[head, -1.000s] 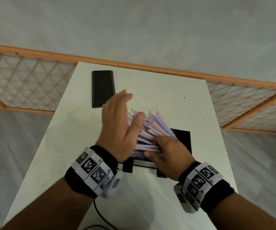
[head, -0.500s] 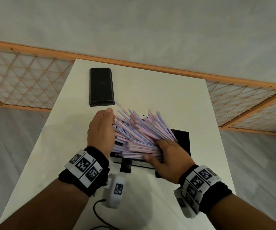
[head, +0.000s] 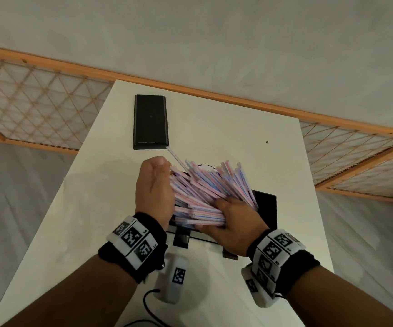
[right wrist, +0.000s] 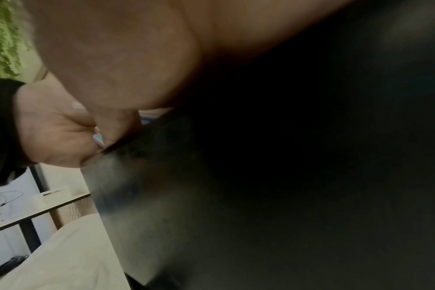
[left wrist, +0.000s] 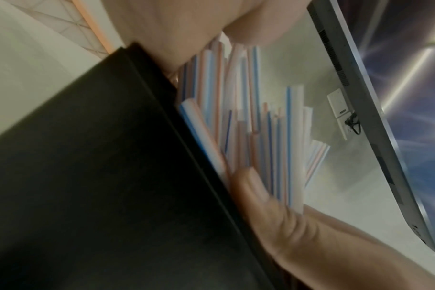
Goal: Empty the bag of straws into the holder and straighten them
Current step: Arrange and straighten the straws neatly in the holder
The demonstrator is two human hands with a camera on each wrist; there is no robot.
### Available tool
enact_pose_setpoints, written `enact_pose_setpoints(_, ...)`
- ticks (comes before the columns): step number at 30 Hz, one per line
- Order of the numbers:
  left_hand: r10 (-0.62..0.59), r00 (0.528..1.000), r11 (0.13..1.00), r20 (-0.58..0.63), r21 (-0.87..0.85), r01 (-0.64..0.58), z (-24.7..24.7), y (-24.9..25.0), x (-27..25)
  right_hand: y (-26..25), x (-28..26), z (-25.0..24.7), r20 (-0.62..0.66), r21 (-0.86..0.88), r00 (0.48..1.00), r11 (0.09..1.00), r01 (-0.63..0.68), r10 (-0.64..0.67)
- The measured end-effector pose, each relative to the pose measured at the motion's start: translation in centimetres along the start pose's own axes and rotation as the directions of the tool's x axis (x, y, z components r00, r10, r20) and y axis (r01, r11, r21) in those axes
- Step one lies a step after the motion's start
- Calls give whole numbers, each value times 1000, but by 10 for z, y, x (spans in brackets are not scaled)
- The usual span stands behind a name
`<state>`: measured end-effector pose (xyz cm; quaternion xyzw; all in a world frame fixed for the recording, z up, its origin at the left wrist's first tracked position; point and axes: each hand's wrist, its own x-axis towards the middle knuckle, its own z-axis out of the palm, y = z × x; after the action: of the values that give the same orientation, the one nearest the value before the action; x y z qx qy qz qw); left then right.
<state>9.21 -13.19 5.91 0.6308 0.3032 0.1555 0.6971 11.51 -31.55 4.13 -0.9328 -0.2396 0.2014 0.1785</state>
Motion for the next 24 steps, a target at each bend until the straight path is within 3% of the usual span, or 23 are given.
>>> enact_pose_setpoints(2,28,1000,999,6,15,-28,0,-2,0,-2,1,0,15,17,1000,1000,-17,16)
enact_pose_setpoints(6,50,990,992,131,112,-65,3,0,-2,-12,2,-2,34,125,999,992,-19,15)
enact_pose_setpoints(9,77,984,987,163,126,-98,-1,7,-4,-16,5,-6,-15,133,1000,991,-9,11)
enact_pose_setpoints(12,79,982,962,170,247,-120,-1,5,-3,-13,4,-7,15,14,997,997,-76,75)
enact_pose_setpoints(14,51,993,947,110,311,-83,-2,3,-1,-14,2,-7,64,-64,990,990,-122,126)
enact_pose_setpoints(18,-4,999,998,-41,66,6,-5,5,3,-16,-6,-11,-2,-97,992,987,-129,130)
enact_pose_setpoints(22,-79,996,993,-42,-94,75,-4,10,-3,-14,-29,-17,-243,-51,970,999,17,-29)
enact_pose_setpoints(24,-82,996,992,-46,-102,77,-4,9,-5,-11,-37,-14,-233,-42,971,998,39,-48)
